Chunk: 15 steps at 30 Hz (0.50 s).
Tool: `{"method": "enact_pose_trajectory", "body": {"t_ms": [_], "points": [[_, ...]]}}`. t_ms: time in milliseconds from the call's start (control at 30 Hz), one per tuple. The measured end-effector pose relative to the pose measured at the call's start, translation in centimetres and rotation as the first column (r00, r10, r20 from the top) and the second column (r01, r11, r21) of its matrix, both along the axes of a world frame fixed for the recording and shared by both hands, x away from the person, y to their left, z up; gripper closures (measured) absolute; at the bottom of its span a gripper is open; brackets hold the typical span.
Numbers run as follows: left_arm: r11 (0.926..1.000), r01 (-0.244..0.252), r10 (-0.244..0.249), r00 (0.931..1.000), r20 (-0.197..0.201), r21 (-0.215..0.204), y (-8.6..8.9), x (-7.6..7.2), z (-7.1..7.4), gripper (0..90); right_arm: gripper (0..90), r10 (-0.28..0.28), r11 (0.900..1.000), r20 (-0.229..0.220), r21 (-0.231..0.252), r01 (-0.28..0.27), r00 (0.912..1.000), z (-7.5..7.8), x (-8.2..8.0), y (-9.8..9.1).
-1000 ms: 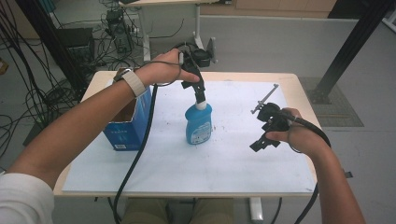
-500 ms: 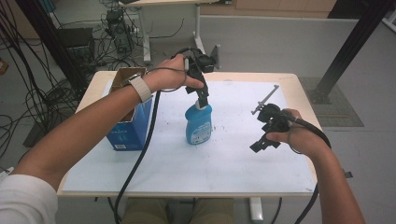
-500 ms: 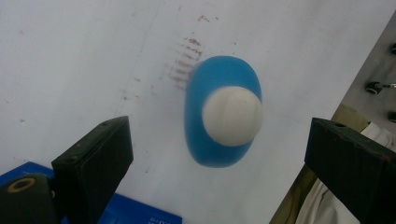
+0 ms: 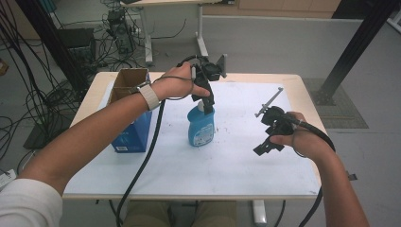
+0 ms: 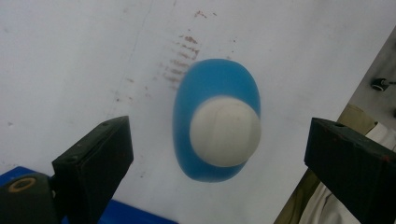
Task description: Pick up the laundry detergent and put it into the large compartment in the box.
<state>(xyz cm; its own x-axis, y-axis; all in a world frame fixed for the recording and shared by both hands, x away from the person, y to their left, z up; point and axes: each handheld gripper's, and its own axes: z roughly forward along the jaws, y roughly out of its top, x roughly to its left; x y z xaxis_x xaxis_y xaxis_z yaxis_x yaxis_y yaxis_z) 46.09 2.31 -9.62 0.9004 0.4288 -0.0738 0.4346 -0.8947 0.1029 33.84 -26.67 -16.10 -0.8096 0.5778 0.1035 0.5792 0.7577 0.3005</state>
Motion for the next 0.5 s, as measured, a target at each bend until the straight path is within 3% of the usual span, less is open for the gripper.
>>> {"method": "enact_pose_trajectory", "body": {"t_ms": [500], "points": [[0.9998,-0.018,0.018,0.9998,-0.002,0.013,-0.31,-0.05,-0.56,8.3,8.5,0.0,1.0,0.001,0.005,0.0,1.0,-0.18,-0.07,-0.15]]}}
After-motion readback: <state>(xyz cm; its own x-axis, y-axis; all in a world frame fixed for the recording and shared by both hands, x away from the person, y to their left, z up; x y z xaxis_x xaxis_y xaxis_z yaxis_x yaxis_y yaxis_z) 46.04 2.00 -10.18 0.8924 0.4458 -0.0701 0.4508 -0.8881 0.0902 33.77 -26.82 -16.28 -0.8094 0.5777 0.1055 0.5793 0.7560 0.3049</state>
